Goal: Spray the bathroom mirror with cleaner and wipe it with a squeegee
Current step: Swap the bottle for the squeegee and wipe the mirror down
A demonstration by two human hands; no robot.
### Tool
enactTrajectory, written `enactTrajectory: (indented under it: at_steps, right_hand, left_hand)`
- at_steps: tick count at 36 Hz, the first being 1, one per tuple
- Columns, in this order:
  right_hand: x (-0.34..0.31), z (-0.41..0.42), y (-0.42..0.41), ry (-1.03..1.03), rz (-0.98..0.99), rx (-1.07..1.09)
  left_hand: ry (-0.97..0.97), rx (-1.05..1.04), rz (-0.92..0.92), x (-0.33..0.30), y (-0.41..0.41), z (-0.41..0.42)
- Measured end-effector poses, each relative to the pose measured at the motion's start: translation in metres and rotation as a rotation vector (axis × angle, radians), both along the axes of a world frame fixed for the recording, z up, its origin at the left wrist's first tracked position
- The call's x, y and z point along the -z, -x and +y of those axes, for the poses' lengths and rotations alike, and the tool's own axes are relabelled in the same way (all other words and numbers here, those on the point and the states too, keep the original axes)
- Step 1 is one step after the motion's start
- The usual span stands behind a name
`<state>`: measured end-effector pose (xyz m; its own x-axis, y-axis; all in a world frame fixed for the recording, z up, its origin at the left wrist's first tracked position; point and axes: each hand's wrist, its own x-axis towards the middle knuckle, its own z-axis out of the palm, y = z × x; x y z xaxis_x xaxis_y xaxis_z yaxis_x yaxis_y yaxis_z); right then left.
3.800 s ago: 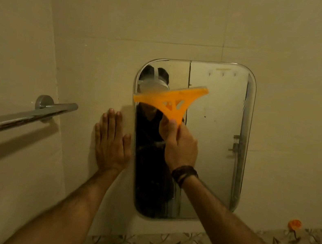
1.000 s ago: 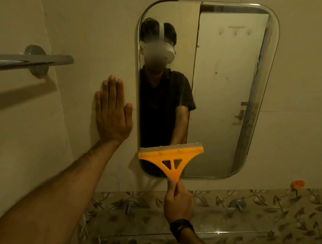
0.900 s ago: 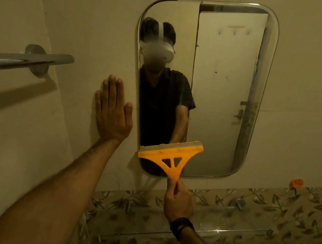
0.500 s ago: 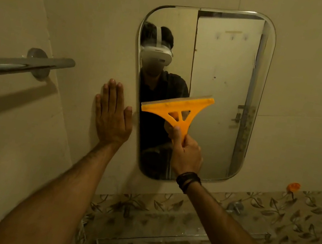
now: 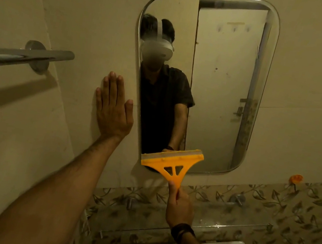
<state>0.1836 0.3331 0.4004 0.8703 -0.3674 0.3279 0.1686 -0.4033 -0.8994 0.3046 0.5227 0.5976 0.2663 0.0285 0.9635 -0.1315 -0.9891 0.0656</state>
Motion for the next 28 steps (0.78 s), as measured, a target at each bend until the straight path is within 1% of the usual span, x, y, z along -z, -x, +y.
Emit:
enactTrajectory:
  at_steps: [3, 6, 11, 14, 17, 21, 25, 28]
  right_hand:
    - [0.006, -0.001, 0.002, 0.035, 0.025, 0.026]
    - [-0.011, -0.003, 0.008, 0.039, -0.040, 0.043]
    - [-0.074, -0.008, -0.003, 0.014, -0.273, 0.036]
    - [-0.122, -0.014, -0.014, 0.053, -0.331, 0.053]
    - [-0.142, -0.018, -0.024, 0.114, -0.315, 0.055]
    - [-0.119, -0.017, -0.027, 0.082, -0.262, 0.027]
    - [-0.072, -0.014, -0.023, 0.017, -0.194, 0.018]
    - [-0.035, -0.015, -0.016, 0.007, -0.152, 0.025]
  left_hand:
    - [0.004, 0.004, -0.002, 0.000, 0.001, 0.000]
    - [0.002, 0.008, -0.005, 0.000, 0.000, 0.000]
    - [-0.002, 0.011, -0.008, 0.002, -0.002, 0.001]
    - [0.001, 0.017, -0.016, 0.002, -0.002, 0.002]
    - [0.002, 0.007, -0.016, 0.001, -0.001, 0.001]
    - [0.006, 0.015, -0.002, 0.001, -0.001, 0.001]
    - [0.008, 0.019, -0.003, 0.002, 0.000, 0.000]
    - [0.007, 0.019, 0.002, 0.001, 0.000, 0.000]
